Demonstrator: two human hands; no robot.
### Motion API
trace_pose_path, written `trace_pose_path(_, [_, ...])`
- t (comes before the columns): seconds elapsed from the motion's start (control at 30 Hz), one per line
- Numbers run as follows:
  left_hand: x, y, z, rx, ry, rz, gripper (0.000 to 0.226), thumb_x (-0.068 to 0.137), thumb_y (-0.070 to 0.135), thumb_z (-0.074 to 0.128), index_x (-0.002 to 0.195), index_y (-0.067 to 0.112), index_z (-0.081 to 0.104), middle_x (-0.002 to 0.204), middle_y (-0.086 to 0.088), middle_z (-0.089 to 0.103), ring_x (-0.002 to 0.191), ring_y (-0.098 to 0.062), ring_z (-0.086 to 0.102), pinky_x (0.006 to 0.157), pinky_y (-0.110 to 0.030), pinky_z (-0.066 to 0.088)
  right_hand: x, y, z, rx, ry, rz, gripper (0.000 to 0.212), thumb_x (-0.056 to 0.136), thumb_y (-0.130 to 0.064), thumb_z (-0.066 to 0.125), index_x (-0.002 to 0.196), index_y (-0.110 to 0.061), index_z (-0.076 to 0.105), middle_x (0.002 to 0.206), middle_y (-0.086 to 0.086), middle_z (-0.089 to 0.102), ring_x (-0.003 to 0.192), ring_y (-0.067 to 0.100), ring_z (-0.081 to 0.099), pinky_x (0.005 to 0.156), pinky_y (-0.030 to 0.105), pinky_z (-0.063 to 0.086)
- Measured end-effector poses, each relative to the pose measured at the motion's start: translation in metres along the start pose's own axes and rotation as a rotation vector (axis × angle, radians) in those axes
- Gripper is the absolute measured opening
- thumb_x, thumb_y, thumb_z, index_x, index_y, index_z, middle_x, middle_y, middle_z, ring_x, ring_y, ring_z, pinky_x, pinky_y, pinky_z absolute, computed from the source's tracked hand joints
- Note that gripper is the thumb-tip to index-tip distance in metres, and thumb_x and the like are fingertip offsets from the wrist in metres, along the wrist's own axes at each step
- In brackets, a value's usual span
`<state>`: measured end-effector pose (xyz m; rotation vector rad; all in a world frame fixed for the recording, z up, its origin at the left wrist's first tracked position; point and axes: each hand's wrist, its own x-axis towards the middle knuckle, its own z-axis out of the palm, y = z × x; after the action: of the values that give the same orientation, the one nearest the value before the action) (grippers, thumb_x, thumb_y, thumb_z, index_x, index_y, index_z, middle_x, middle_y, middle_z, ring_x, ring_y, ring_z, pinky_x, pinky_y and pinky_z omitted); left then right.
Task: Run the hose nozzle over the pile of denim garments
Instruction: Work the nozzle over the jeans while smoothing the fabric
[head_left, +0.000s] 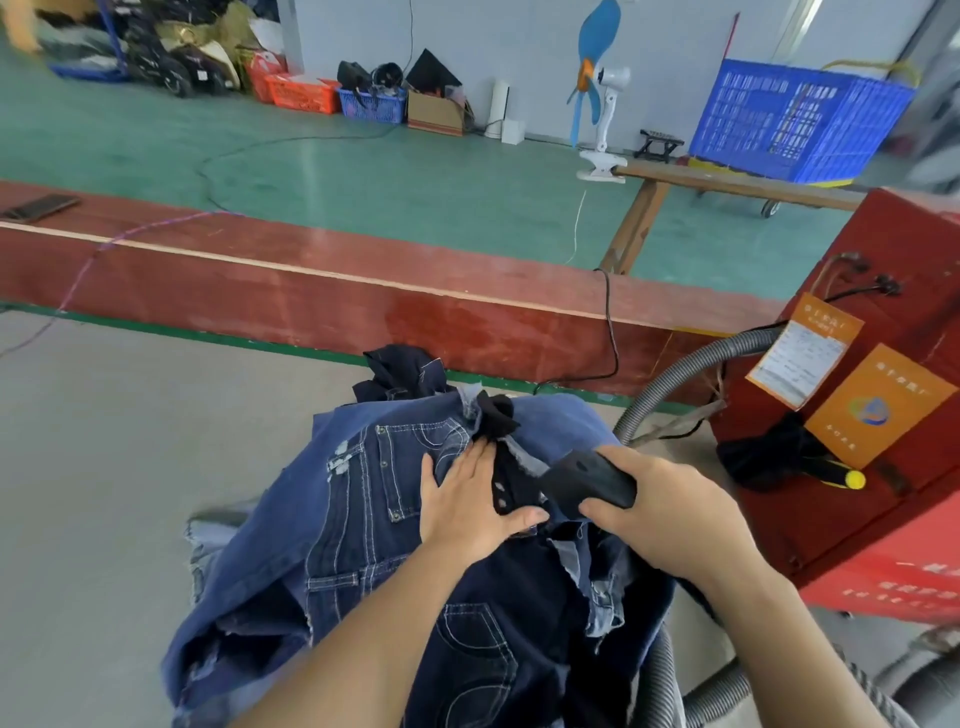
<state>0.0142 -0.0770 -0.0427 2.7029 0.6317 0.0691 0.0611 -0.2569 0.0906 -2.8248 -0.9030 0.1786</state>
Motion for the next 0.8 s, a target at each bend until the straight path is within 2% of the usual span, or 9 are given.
trace_pose_path(0.13, [0.001,0.002,0.001,0.003,0.012,-0.01,0.112,0.07,0.088,0.04,0.155,0.024,0.004,0.162,0.011,0.003,0.148,-0.007,0.004,0.116,-0.051,-0.014,0.003,-0.004,0.006,-0.066,0.011,-0.03,0.04,0.085,-0.053,0.055,0.124,-0.046,0.045,0.094,-0.009,0.065,0.087,0.019,0.062,0.065,0.031,0.05])
trace_pose_path(0.23, [0.001,0.003,0.002,0.01,0.013,-0.013,0.115,0.068,0.089,0.042,0.155,0.024,0.003,0.162,0.011,0.003,0.148,-0.006,0.004,0.116,-0.051,-0.014,0.007,-0.011,0.014,-0.082,-0.016,-0.039,0.04,0.086,-0.052,0.054,0.124,-0.045,0.045,0.086,-0.011,0.057,0.086,0.018,0.06,0.062,0.029,0.044])
trace_pose_path(0.43, [0.0,0.005,0.004,-0.017,0.035,-0.025,0.117,0.067,0.085,0.049,0.154,0.023,0.001,0.162,0.01,0.004,0.148,-0.007,0.006,0.115,-0.051,-0.014,0.017,-0.023,0.029,-0.153,0.008,-0.063,0.039,0.089,-0.049,0.051,0.126,-0.038,0.045,0.078,-0.011,0.051,0.07,0.016,0.048,0.054,0.027,0.038])
trace_pose_path(0.6, [-0.002,0.006,0.002,-0.047,0.053,-0.042,0.119,0.069,0.081,0.052,0.154,0.019,-0.004,0.161,0.009,0.006,0.147,-0.008,0.009,0.116,-0.05,-0.014,0.025,-0.033,0.04,-0.177,0.013,-0.071,0.037,0.092,-0.041,0.051,0.127,-0.032,0.043,0.079,-0.008,0.056,0.068,0.017,0.052,0.044,0.025,0.032])
trace_pose_path(0.8, [-0.002,0.007,0.001,-0.06,0.075,-0.042,0.115,0.071,0.076,0.049,0.153,0.016,-0.004,0.161,0.007,0.008,0.147,-0.01,0.012,0.116,-0.05,-0.013,0.032,-0.041,0.053,-0.183,0.072,-0.018,0.037,0.092,-0.038,0.05,0.127,-0.028,0.044,0.078,-0.003,0.06,0.069,0.021,0.061,0.045,0.025,0.034])
